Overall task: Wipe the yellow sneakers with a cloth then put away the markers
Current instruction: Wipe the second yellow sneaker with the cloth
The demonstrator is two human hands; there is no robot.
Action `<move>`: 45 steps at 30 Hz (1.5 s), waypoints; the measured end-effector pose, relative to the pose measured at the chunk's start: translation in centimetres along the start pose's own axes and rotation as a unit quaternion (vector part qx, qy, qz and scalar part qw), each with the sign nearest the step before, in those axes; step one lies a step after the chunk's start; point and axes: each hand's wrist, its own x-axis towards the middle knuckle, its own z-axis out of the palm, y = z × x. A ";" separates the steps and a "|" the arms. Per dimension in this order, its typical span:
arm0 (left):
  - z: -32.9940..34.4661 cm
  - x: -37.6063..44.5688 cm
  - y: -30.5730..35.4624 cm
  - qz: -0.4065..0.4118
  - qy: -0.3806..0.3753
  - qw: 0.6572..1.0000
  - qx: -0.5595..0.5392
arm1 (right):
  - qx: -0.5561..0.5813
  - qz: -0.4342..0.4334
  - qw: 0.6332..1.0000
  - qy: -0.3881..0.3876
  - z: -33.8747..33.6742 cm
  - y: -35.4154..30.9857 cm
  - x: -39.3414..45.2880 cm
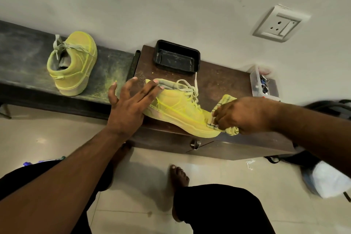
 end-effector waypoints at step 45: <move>-1.1 1.0 0.8 -0.038 -0.156 0.987 0.002 | 0.256 0.164 0.867 0.395 10.6 -4.3 0.7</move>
